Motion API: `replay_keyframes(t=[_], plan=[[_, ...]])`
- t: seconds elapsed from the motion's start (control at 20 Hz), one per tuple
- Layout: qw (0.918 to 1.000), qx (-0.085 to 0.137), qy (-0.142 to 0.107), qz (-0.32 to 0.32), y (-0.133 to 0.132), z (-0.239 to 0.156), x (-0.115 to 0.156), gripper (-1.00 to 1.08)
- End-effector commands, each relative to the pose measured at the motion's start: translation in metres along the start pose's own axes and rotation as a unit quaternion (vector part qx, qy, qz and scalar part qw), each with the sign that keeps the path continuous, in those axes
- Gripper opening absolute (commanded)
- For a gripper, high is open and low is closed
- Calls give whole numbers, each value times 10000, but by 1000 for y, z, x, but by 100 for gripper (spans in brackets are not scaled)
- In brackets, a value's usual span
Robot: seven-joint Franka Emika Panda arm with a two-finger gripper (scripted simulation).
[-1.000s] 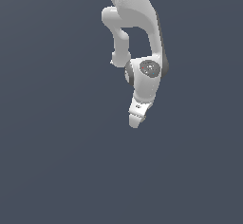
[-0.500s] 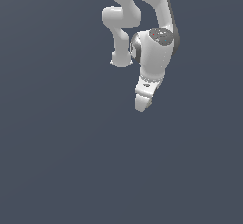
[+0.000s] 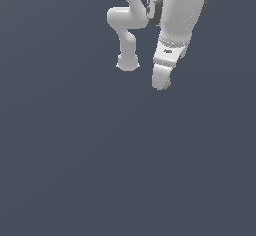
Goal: Pick up the object and move it to a goal position.
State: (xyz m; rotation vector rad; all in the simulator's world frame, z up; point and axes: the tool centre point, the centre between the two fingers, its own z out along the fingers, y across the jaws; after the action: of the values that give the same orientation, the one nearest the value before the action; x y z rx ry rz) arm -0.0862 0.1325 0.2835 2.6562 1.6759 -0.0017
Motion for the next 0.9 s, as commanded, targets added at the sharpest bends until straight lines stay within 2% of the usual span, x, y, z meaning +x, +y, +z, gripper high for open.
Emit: replay_keyframes(t=[0.0,0.5,0.85], plan=[[10000,1,4,-2,-9,-29,2,-100],[10000,3,8,0,-40,-133,9,-100],[10000,1,7,7,-53,-184,13,-100]])
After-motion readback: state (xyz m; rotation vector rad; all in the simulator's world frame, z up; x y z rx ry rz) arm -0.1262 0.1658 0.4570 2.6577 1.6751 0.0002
